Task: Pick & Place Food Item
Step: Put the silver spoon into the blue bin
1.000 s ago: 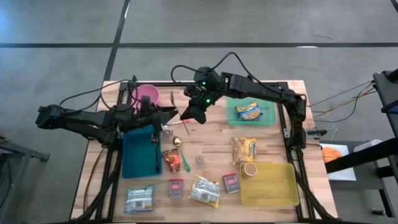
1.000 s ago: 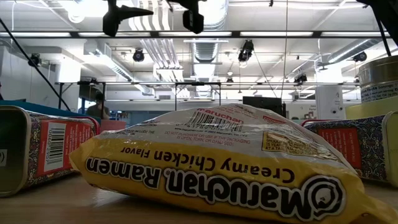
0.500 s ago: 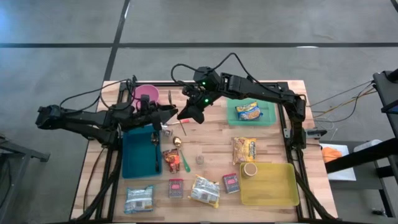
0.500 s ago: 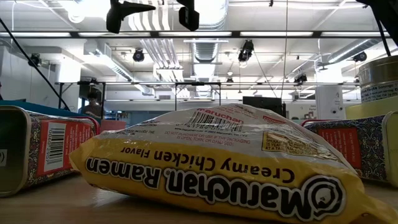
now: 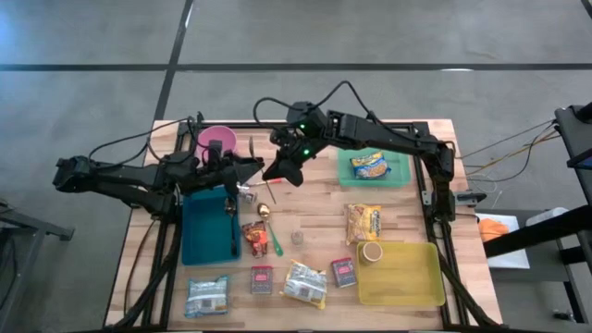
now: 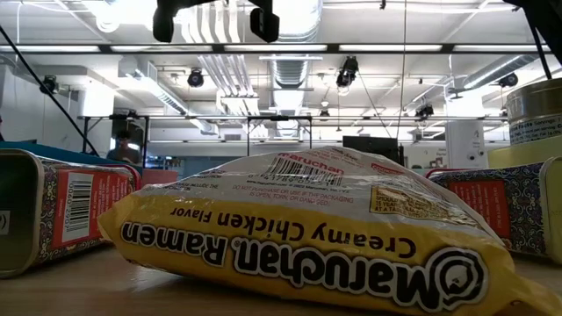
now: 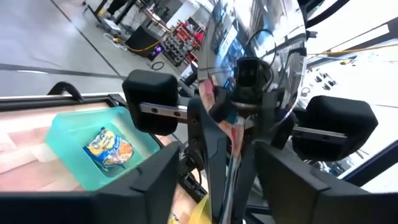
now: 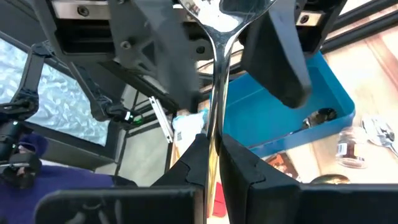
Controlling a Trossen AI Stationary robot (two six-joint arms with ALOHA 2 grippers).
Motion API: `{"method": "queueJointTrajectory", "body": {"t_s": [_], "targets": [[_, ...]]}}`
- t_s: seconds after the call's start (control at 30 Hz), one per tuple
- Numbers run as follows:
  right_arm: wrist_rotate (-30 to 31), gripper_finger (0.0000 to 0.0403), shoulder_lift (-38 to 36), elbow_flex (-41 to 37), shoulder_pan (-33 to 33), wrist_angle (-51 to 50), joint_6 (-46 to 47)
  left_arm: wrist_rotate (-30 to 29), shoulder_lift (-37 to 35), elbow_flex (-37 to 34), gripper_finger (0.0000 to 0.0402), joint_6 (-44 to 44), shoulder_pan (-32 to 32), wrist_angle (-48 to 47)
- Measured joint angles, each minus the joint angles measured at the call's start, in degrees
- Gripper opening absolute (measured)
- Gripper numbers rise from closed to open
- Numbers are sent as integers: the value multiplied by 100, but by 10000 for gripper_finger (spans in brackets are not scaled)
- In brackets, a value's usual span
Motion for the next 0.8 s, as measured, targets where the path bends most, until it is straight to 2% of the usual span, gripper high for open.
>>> {"method": "queueJointTrajectory", "body": {"t_s": [0.23, 0.27, 0.7, 0.8], "targets": [[37, 18, 7, -2, 13, 95, 1, 108, 0, 2, 31, 145, 0, 68], [38, 18, 7, -3, 13, 93, 2, 110, 0, 2, 20, 143, 0, 59], [36, 18, 7, -4, 13, 105, 49, 142, -7, 2, 18, -37, 0, 46], [36, 32, 7, -4, 22, 89, 62, 157, -7, 2, 18, -132, 0, 26]]}}
